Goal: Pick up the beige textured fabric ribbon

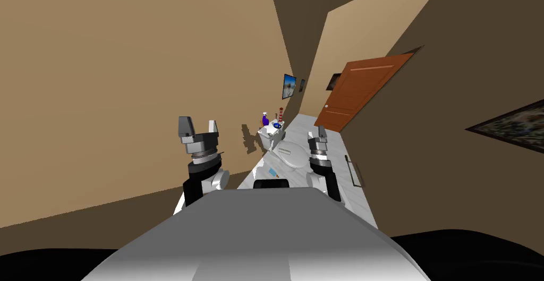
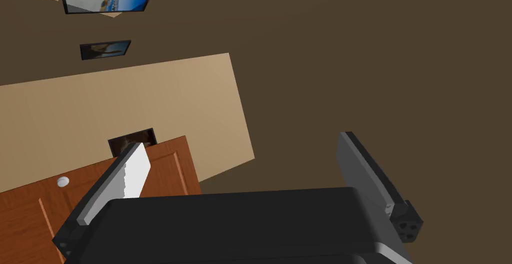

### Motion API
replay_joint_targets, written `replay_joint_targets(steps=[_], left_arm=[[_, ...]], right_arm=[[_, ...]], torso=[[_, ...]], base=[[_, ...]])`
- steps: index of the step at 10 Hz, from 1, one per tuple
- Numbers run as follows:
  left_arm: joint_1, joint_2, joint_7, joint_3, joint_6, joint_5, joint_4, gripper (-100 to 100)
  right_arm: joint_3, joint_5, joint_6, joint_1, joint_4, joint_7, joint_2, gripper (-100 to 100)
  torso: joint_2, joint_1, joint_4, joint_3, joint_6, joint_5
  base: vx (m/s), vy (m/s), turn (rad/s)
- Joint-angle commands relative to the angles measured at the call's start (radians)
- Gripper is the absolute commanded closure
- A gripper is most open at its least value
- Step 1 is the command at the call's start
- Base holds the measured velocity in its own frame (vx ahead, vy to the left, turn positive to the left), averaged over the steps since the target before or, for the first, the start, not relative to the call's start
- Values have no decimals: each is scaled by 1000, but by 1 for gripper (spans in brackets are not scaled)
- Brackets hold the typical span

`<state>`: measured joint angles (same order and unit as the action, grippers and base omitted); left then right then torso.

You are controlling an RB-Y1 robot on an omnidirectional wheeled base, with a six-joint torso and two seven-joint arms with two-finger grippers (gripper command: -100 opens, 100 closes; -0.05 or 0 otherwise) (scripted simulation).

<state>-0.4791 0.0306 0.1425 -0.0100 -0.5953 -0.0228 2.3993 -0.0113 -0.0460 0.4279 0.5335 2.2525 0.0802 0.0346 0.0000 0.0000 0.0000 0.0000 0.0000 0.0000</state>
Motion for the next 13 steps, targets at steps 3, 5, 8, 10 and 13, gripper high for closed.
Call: replay_joint_targets(steps=[3,5,8,10,13], left_arm=[[0,0,0,0,0,0,0,0],[0,0,0,0,0,0,0,0],[0,0,0,0,0,0,0,0],[0,0,0,0,0,0,0,0],[0,0,0,0,0,0,0,0]], right_arm=[[-22,-25,-12,40,-38,-21,54,-100],[-43,-49,-22,72,-77,-33,76,-100],[-90,-101,-44,134,-161,-45,106,-100],[-109,-123,-53,158,-199,-46,115,-100],[-154,-174,-73,210,-282,-43,132,-100]], torso=[[3,-12,1,1,0,-3],[5,-17,1,3,0,-4],[2,-21,0,1,0,-5],[0,-19,0,0,0,-5],[-4,-15,-1,-2,0,-4]], base=[[-49,-182,-40],[-60,-261,-64],[-14,-291,-120],[26,-260,-107],[92,-200,-129]])
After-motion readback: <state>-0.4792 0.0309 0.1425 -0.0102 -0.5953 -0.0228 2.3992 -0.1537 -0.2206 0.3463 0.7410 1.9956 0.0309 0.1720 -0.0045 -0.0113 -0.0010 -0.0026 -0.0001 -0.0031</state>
